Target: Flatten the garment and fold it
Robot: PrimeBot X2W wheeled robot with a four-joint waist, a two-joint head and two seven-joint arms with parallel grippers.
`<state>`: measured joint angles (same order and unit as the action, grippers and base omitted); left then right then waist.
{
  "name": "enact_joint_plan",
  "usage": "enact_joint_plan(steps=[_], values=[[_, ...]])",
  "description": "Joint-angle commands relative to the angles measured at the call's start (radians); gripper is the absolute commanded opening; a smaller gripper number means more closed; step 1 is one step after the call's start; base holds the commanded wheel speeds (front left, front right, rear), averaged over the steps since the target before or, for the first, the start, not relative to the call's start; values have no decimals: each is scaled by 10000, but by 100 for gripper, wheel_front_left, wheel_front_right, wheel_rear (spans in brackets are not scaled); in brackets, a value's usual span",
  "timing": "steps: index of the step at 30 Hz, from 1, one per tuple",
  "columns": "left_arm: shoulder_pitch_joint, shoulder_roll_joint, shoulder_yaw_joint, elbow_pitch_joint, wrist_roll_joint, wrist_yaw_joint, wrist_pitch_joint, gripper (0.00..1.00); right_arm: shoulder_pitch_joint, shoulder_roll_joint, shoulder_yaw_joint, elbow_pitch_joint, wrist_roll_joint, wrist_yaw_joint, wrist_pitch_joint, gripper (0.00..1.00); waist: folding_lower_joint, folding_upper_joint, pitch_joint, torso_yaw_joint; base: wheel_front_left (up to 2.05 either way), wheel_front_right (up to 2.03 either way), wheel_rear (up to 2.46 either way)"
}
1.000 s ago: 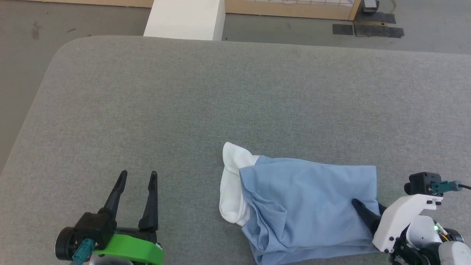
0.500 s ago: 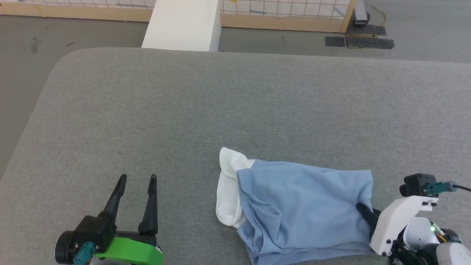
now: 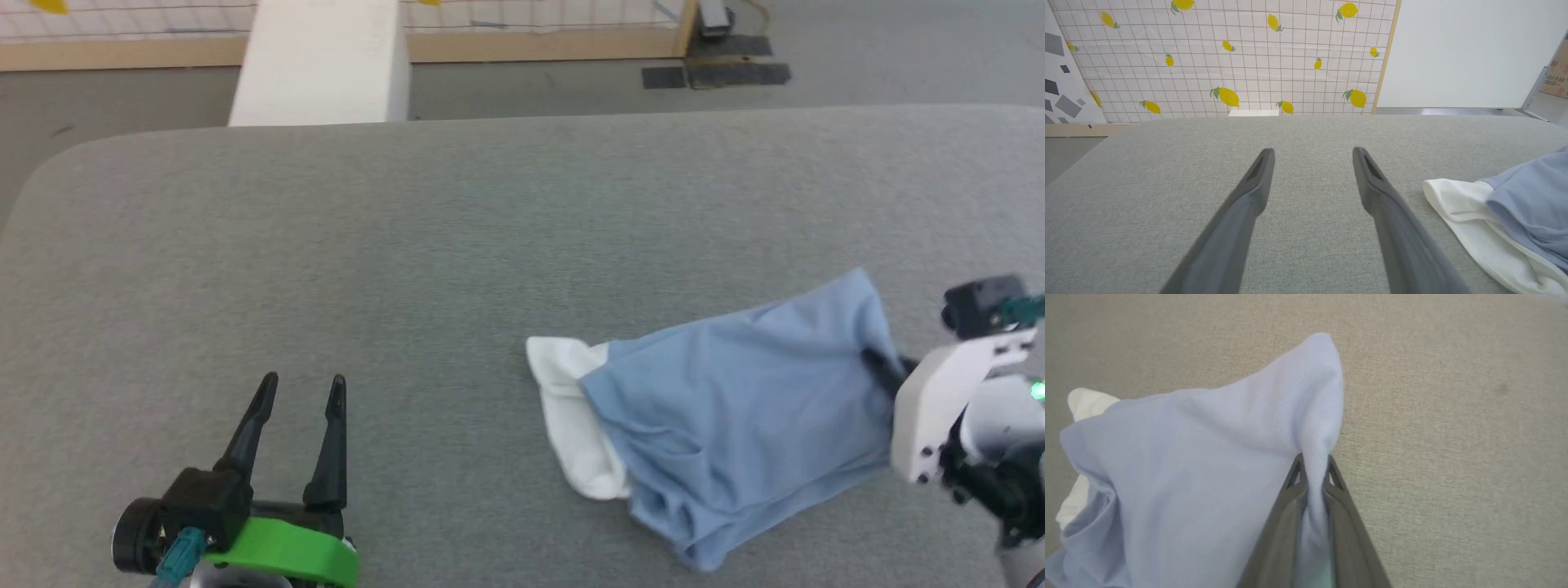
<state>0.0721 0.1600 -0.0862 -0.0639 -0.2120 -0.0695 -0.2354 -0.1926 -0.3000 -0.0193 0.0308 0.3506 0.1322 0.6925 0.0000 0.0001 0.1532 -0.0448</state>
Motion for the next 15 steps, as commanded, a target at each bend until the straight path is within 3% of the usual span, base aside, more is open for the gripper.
enact_joint_plan(steps=[1,9,15], values=[[-290,152,-47,-139,56,39,133,100,-665,-590,125,49,-177,-15,3,0,0,-1,374,-597,0,0,0],[-614,476,-20,-494,238,103,314,100,-1861,-1757,34,376,-540,-15,-133,0,0,-1,1153,-1185,0,0,0],[-880,721,33,-830,414,189,436,100,-2555,-2258,-239,687,-763,-15,-281,0,0,-1,1828,-1537,0,0,0]])
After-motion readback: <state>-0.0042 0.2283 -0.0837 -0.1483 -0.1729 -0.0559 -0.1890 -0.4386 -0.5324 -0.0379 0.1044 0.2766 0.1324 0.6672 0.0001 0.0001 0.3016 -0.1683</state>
